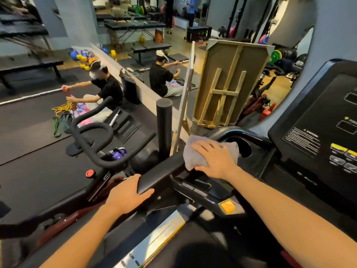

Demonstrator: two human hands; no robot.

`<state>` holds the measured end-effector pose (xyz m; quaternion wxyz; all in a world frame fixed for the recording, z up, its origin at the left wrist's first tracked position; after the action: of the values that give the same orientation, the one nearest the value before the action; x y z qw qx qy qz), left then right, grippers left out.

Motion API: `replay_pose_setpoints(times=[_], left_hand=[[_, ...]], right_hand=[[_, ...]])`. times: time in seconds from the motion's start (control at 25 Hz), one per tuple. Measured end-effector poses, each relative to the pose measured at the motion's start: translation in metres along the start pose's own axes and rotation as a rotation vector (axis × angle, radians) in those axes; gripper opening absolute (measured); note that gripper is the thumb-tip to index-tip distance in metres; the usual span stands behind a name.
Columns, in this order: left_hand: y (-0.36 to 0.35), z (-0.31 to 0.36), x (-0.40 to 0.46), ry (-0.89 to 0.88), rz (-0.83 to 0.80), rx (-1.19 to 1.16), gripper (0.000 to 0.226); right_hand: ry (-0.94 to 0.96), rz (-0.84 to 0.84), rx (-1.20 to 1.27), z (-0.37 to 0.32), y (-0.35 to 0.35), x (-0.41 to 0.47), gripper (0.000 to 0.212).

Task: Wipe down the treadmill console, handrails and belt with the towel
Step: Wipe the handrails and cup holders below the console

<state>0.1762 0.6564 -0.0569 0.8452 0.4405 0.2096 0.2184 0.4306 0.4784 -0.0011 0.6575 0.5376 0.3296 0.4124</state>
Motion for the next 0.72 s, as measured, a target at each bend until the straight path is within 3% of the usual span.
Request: replay_pose_setpoints(times=[0.12,0.28,0.4,0.52,0.6,0.72], left_hand=[[0.002,0.001,0.003,-0.026,-0.005,0.003,0.054],[-0.001,0.001,0.007,-0.041,-0.048,-0.018,0.046],[-0.007,-0.004,0.009,-0.071,-0.048,-0.033,0.056],[-0.009,0.03,0.018,-0.256,0.018,0.091,0.072],[-0.013,0.083,0.021,-0.451,0.056,0.09,0.069],[-0.039,0.18,0.013,-0.708,-0.001,0.032,0.069]], right_hand=[[-0.219,-0.02,0.051,0.033,-0.002,-0.039,0.078],[-0.34,-0.012,-0.012,0.038,0.007,-0.081,0.072],[-0.467,-0.039,0.055,0.032,0.02,-0.085,0.065],[-0.697,0.152,0.324,0.045,0.056,-0.116,0.054],[-0.851,0.375,0.544,0.057,0.092,-0.16,0.048],[-1.026,0.53,0.687,0.074,0.126,-0.241,0.048]])
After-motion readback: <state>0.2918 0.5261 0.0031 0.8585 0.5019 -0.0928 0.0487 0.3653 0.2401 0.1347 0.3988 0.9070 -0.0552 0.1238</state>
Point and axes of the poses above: each hand's wrist, its own x-axis towards the middle knuckle, its own y-axis out of the back of the hand, z = x × y, the point moved 6 cm from there along x, towards the middle knuckle, and after that the axes turned 8 degrees about -x, right-handed, at the moved point
